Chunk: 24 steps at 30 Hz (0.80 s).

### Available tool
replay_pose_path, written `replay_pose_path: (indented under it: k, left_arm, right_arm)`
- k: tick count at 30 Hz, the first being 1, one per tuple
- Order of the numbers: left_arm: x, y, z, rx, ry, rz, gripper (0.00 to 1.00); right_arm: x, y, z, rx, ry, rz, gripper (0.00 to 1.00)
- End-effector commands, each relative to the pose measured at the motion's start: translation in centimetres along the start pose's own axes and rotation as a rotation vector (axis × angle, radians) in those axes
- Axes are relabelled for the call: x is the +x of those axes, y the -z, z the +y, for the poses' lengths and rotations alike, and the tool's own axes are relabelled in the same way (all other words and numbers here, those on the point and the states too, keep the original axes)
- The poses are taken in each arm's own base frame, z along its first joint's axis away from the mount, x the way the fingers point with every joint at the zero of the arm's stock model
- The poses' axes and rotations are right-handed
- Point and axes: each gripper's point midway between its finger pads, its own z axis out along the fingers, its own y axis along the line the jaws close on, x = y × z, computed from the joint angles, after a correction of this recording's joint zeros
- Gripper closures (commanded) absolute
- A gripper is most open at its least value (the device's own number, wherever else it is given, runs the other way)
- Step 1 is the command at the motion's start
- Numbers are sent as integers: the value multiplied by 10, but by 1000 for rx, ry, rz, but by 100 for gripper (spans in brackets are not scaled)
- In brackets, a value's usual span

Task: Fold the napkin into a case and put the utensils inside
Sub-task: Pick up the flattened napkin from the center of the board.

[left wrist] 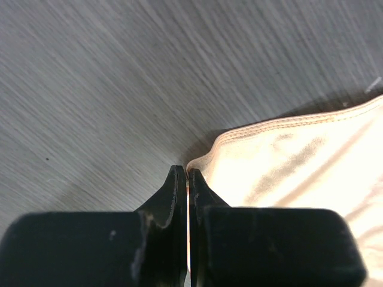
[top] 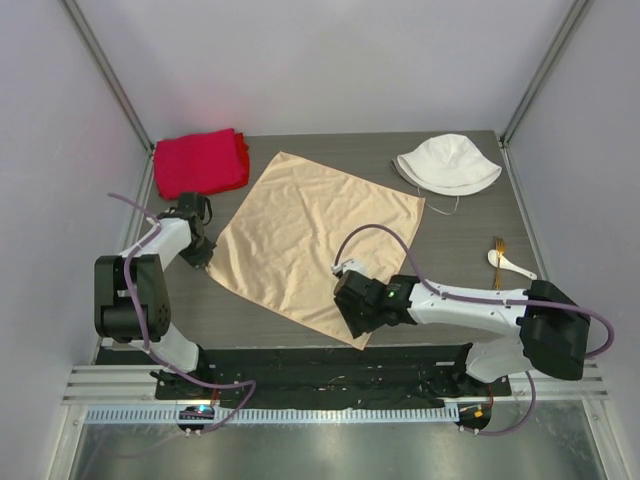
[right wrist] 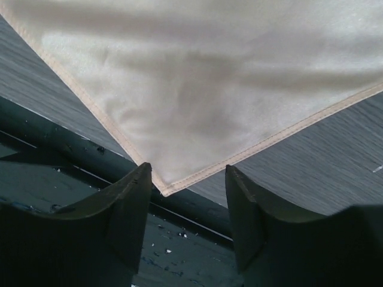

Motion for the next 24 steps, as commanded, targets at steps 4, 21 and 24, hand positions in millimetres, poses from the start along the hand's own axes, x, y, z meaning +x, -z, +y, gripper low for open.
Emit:
replay_pose_path:
  k: [4, 21, 24]
  left_arm:
    - [-22, 17, -22, 97, 16, -58, 100]
    - [-17, 16, -16, 84, 13, -46, 100]
    - [-17, 17, -15, 83, 13, -47, 100]
  right_arm:
    - [17, -5, 26, 5, 114, -16, 48]
    - [39, -24, 27, 134, 256, 31, 46]
    - [39, -27, 21, 195, 257, 21, 50]
